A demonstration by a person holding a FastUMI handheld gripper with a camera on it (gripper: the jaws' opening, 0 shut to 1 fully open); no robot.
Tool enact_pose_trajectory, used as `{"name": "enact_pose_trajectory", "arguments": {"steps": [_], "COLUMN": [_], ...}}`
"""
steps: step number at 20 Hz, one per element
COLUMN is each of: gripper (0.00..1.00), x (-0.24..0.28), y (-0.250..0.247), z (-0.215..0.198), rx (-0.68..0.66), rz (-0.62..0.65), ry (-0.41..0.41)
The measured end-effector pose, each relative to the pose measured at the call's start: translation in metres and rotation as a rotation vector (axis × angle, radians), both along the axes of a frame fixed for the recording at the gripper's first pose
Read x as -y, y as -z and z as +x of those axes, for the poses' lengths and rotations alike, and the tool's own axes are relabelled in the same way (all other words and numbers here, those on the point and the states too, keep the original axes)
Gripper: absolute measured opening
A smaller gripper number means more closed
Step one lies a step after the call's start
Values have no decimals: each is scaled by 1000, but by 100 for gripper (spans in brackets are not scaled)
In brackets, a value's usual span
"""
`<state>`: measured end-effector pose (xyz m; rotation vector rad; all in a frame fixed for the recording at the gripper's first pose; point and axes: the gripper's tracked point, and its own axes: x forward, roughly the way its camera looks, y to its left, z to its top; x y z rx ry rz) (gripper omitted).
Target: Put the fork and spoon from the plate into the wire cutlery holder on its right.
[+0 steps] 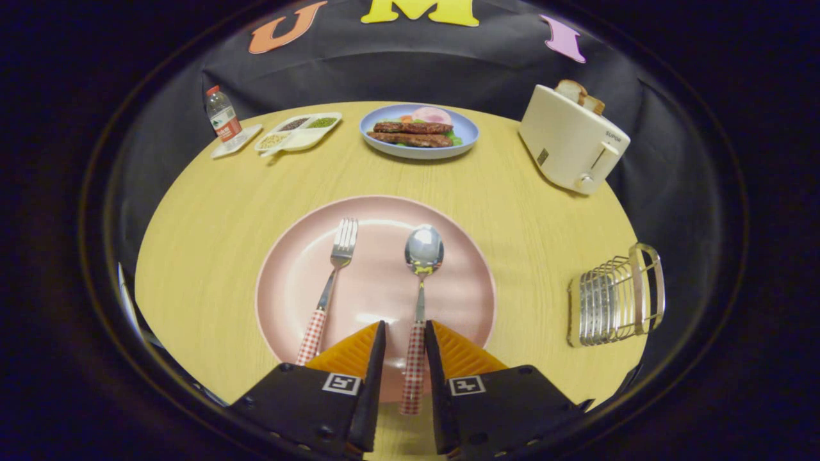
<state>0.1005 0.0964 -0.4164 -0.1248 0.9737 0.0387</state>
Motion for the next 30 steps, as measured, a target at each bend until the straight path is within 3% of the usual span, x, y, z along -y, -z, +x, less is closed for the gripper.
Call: {"name": "enact_pose_trajectory", "arguments": {"steps": [1,2,3,7,14,24,30], "gripper": [29,28,14,5,4,4,4], "x": [-1,2,4,3,17,130,195], "y": [2,0,7,-8,-67,-135,-142], "z": [-1,2,3,-3,-19,-34,-53], "rx": [-7,-8,-6,7,97,106,7], "rz": [6,0,-6,8,24,20,34], "ry": [1,20,42,44,27,176,273]}}
